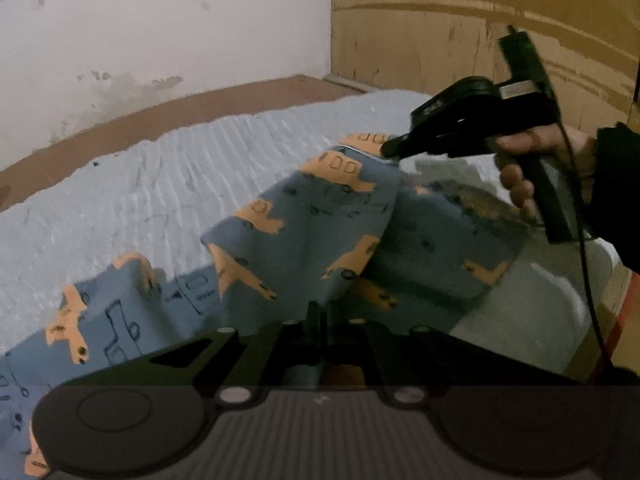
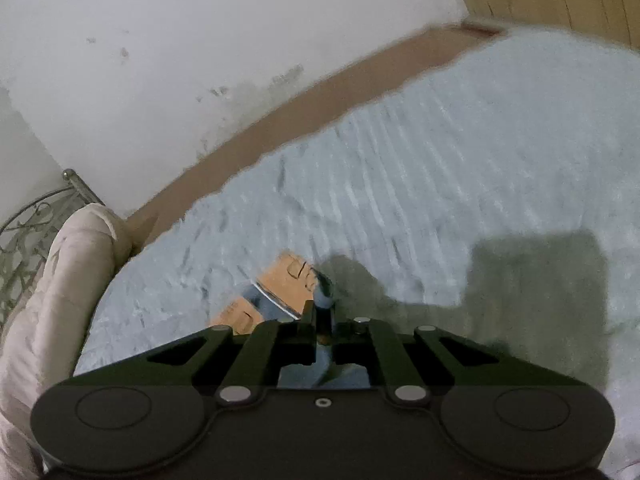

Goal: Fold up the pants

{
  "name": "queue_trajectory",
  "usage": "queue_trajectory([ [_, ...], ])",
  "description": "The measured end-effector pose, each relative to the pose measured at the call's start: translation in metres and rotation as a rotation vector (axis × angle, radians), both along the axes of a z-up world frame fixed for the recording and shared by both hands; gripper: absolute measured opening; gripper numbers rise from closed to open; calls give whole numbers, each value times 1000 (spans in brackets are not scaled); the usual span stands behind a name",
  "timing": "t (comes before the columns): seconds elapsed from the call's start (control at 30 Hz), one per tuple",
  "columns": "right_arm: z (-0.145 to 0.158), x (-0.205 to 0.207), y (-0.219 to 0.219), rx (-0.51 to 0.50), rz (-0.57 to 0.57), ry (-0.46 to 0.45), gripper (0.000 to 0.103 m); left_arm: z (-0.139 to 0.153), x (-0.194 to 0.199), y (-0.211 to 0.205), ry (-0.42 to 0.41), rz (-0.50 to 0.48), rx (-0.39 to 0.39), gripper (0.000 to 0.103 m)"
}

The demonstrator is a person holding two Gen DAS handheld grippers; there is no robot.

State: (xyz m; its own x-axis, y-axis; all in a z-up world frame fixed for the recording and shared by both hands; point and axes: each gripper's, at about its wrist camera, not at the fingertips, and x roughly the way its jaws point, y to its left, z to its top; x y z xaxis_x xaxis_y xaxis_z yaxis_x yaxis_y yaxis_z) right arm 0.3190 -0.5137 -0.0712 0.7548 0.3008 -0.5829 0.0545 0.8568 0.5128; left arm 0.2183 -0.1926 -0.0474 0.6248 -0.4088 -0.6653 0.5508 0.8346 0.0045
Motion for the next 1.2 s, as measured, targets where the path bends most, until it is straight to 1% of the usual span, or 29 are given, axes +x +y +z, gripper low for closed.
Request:
queue_trajectory([
  [0.13,39,-14,-5,-65,-7,-89,4,18,-7,1,-47,-15,-35,1],
  [0.2,57,-36,-12,-93,-23,-130,4,24,-13,-1,-66,-43,-46,1],
  [0.3,67,-74,-26,-113,-59,-155,4,24,-21,-6,-69,-89,-39,1],
  [0.37,60,-94,-33,-137,-80,-140,4,17,-24,-12,-68,-116,-12,1],
  [0.43,46,-112,-40,-159,-102,-97,4,6,-28,-18,-62,-134,20,1],
  [0.53,17,-128,-48,-126,-135,-34,4,-8,-32,-22,-41,-151,52,1],
  [0.63,-2,-139,-49,-90,-161,-11,4,-11,-35,-23,-43,-159,68,1],
  [0.73,-2,-150,-47,-68,-185,-35,4,-5,-35,-21,-68,-163,66,1],
  [0.8,3,-158,-46,-84,-190,-55,4,-6,-35,-21,-69,-170,80,1],
  [0.9,-3,-156,-42,-130,-181,-24,4,-18,-30,-25,-36,-171,97,1],
  [0.97,-11,-151,-43,-146,-185,5,4,-21,-30,-24,-29,-168,91,1],
  [1.03,-13,-151,-44,-137,-195,11,4,-21,-30,-22,-23,-165,72,2],
  [1.1,-10,-154,-45,-141,-196,5,5,-21,-27,-17,-1,-163,41,7],
  [1.17,-10,-151,-41,-175,-177,21,11,-21,-24,-14,33,-153,16,14],
  [1.2,-12,-149,-38,-198,-164,40,19,-20,-23,-13,43,-140,3,32],
])
